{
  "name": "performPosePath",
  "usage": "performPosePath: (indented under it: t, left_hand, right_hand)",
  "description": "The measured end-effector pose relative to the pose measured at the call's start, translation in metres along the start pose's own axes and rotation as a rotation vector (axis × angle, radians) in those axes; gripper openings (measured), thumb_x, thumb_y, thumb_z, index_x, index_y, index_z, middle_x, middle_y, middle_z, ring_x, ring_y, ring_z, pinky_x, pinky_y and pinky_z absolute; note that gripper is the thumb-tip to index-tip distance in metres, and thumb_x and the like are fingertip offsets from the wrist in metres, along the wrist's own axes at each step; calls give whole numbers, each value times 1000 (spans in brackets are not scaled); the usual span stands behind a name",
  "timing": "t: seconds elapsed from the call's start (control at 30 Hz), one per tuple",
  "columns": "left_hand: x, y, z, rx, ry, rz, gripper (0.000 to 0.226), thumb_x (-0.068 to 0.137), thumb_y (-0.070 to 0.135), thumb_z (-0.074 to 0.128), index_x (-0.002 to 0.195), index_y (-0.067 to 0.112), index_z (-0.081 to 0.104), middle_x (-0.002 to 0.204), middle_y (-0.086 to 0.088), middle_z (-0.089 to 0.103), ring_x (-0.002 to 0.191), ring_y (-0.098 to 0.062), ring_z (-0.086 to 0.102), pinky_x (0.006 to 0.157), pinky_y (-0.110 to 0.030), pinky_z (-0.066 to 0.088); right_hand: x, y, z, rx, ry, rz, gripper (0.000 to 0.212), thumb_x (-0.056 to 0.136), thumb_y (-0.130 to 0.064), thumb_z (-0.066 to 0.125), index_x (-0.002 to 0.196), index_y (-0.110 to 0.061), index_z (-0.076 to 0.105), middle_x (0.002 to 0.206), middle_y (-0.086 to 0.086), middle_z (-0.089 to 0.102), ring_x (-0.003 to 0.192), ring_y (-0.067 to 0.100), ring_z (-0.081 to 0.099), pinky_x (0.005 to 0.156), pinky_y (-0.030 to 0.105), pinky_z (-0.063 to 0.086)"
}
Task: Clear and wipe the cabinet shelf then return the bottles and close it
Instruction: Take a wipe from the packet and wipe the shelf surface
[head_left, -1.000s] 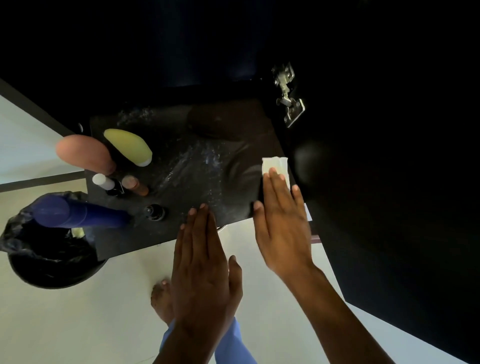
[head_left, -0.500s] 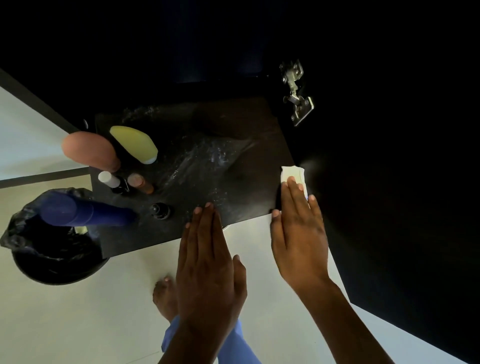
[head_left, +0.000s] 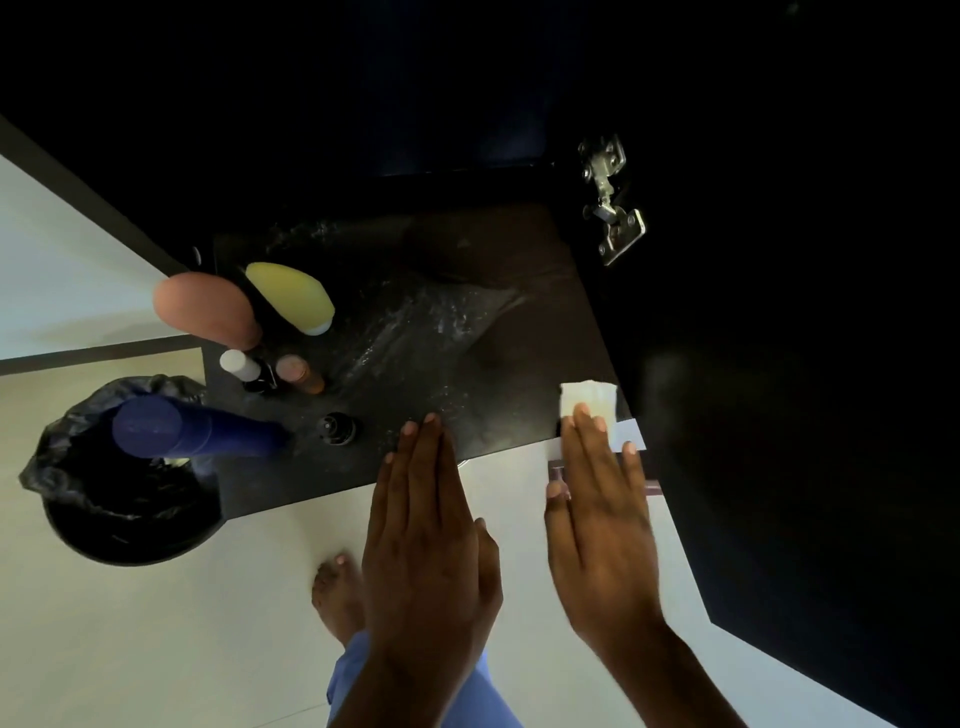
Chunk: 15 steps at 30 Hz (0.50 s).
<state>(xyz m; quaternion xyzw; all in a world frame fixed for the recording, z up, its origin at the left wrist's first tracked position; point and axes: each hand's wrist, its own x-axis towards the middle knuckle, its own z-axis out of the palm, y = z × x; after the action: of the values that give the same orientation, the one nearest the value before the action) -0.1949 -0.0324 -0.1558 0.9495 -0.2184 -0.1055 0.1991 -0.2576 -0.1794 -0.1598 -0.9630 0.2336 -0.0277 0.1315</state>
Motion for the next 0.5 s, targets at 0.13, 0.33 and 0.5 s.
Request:
performPosePath:
  t: [0.13, 0.33, 0.5]
  left_hand:
    - [-1, -5, 8, -16, 54, 38, 66, 108, 38, 41, 157, -5, 37, 166, -22, 37, 155, -36, 34, 122, -53, 39]
    - [0, -7, -3, -62, 19, 44, 68, 105, 32, 14, 160, -4, 33, 169, -16, 33, 157, -33, 31, 121, -52, 40]
    - [1, -2, -4, -9, -27, 6, 93, 78, 8, 68, 162, -1, 29, 171, -14, 28, 159, -30, 28, 126, -45, 32]
  right_hand:
    - [-13, -32, 13, 39, -101, -340, 54, 112, -30, 25, 162, -11, 25, 171, -1, 21, 159, 15, 19, 129, 43, 19]
    - [11, -12, -4, -51, -122, -240, 54, 105, -27, 36, 158, -14, 40, 166, 2, 34, 157, 15, 24, 127, 43, 22]
    - [65, -19, -3, 61, -85, -26, 56, 107, -34, 26, 159, -17, 38, 167, 1, 33, 157, 13, 24, 131, 43, 17]
